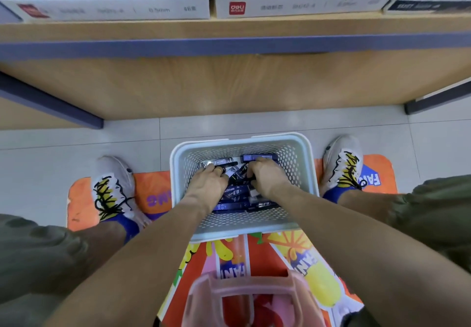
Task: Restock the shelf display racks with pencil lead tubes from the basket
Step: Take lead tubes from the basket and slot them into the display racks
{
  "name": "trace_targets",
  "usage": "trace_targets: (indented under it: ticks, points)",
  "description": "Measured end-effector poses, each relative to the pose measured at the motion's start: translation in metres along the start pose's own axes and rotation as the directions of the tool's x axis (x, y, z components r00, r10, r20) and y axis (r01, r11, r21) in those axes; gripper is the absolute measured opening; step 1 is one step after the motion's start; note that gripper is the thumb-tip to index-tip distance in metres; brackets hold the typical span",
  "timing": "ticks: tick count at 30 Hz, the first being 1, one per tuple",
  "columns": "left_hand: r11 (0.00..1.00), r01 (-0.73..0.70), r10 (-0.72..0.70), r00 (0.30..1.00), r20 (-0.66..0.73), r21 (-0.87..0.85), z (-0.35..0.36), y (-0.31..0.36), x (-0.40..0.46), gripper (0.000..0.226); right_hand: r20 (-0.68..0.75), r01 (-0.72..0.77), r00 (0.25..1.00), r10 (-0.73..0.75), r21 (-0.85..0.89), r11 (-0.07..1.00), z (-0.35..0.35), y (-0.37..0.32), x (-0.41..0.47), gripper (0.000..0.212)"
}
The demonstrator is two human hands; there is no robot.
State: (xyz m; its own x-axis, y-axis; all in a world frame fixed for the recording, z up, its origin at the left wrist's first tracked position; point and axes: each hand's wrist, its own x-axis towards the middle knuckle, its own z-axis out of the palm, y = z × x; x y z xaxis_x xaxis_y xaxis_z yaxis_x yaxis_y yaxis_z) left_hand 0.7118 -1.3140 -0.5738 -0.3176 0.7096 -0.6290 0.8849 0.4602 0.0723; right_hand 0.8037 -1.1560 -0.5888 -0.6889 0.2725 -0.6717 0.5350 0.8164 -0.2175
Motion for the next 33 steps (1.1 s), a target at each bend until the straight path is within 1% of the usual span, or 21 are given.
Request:
trace_targets:
  ticks: [2,5,7,9,11,15,18,21,22,24,27,31,33]
  points:
    - [1.0,-0.011,0.011,1.0,-0.001,-0.027,0.002,0.0,-0.001,0.057,0.021,0.003,1.0,-0.004,0.034,0.999,-0.005,0.006,-0.003,0.025]
    - [0.985,-0.041,0.044,0.999,0.019,-0.166,0.006,-0.001,-0.003,0.028,0.051,0.028,0.998,-0.03,0.049,0.998,-0.015,0.014,-0.009,0.021]
    - [0.958,-0.095,0.105,0.994,0.024,-0.269,0.007,-0.001,-0.004,0.023,0.131,0.045,0.99,-0.051,0.044,0.998,-0.021,0.017,-0.014,0.019]
    - [0.946,-0.126,0.15,0.987,0.06,-0.3,0.007,0.001,-0.006,0.022,0.211,0.064,0.975,-0.063,0.003,0.998,-0.022,0.016,-0.02,0.017]
    - [0.944,-0.118,0.151,0.985,0.083,-0.308,0.008,0.004,-0.008,0.022,0.213,0.08,0.975,-0.066,-0.059,0.995,-0.018,0.017,-0.024,0.019]
    - [0.95,-0.102,0.131,0.988,0.082,-0.295,0.011,0.009,-0.01,0.029,0.236,0.098,0.97,-0.057,-0.168,0.981,-0.008,0.017,-0.028,0.025]
    - [0.953,-0.081,0.105,0.992,0.067,-0.293,0.016,0.01,-0.008,0.037,0.2,0.097,0.978,-0.06,-0.178,0.979,-0.001,0.017,-0.03,0.036]
    - [0.954,-0.044,0.069,0.995,0.075,-0.296,0.017,0.009,-0.007,0.033,0.163,0.117,0.983,-0.086,-0.19,0.975,0.002,0.017,-0.03,0.048]
    - [0.951,-0.035,0.063,0.995,0.083,-0.309,0.019,0.008,-0.006,0.032,0.168,0.117,0.982,-0.084,-0.196,0.973,0.001,0.017,-0.029,0.047]
    - [0.939,-0.019,0.056,0.994,0.098,-0.344,0.019,0.007,-0.005,0.033,0.189,0.109,0.98,-0.069,-0.208,0.972,0.001,0.015,-0.027,0.039]
    - [0.93,-0.008,0.055,0.991,0.119,-0.368,0.016,0.006,-0.005,0.034,0.202,0.084,0.978,-0.045,-0.189,0.978,0.001,0.013,-0.025,0.032]
    - [0.922,-0.002,0.062,0.988,0.143,-0.388,0.016,0.005,-0.005,0.033,0.231,0.069,0.972,-0.035,-0.142,0.988,-0.002,0.011,-0.026,0.036]
    - [0.919,-0.007,0.068,0.987,0.144,-0.393,0.018,0.004,-0.006,0.036,0.244,0.064,0.969,-0.031,-0.131,0.989,-0.002,0.011,-0.025,0.036]
